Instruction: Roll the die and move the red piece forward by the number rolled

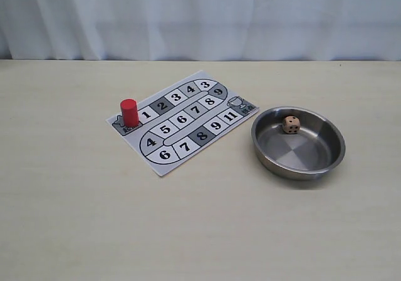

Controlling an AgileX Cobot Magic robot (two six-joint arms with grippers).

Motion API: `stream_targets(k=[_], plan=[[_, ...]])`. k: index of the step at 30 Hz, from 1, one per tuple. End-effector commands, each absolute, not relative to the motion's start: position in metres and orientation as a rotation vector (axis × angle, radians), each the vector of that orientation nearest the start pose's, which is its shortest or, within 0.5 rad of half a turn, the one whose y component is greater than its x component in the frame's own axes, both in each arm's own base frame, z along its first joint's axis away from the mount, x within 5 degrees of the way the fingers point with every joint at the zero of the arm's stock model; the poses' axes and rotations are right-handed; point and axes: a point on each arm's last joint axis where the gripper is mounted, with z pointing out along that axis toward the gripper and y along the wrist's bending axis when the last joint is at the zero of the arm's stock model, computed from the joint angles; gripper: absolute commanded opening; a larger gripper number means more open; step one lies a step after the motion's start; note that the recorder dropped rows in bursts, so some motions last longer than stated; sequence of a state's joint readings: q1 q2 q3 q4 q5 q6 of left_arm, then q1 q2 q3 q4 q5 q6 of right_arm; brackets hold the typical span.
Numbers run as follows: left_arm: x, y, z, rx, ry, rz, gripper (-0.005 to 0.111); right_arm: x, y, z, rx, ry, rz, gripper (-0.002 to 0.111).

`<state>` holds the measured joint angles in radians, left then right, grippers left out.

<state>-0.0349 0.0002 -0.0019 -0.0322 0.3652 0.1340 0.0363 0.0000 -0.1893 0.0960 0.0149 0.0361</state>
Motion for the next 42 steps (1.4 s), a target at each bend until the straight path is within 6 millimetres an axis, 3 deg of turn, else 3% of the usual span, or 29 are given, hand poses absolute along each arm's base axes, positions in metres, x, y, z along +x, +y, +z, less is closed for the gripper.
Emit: stream_targets(k=[1, 6, 12, 16, 21, 26, 30, 35, 42], plan=[[0.053, -0.003, 0.181, 0.128, 1.833, 0.029, 0.0, 0.024, 0.003, 0.309, 0.049, 1.336, 0.157, 0.004], [0.053, -0.003, 0.181, 0.128, 1.833, 0.029, 0.0, 0.007, 0.003, 0.346, 0.032, 1.362, 0.155, 0.004], [0.053, -0.003, 0.181, 0.128, 1.833, 0.029, 0.0, 0.012, 0.004, 0.384, 0.024, 1.448, 0.153, 0.004], [0.053, -0.003, 0.181, 0.128, 1.833, 0.029, 0.0, 0.03, 0.005, 0.4, 0.025, 1.503, 0.152, 0.004], [0.053, -0.003, 0.181, 0.128, 1.833, 0.029, 0.0, 0.065, 0.006, 0.406, -0.001, 1.61, 0.12, 0.005], [0.053, -0.003, 0.181, 0.128, 1.833, 0.029, 0.0, 0.106, 0.008, 0.396, -0.112, 1.749, 0.024, 0.023], [0.053, -0.003, 0.181, 0.128, 1.833, 0.029, 0.0, 0.158, 0.009, 0.373, -0.126, 1.904, 0.017, 0.052], [0.053, -0.003, 0.181, 0.128, 1.833, 0.029, 0.0, 0.207, 0.011, 0.337, -0.131, 2.093, 0.022, 0.054], [0.053, -0.003, 0.181, 0.128, 1.833, 0.029, 0.0, 0.253, 0.013, 0.303, -0.136, 2.254, 0.03, 0.054]])
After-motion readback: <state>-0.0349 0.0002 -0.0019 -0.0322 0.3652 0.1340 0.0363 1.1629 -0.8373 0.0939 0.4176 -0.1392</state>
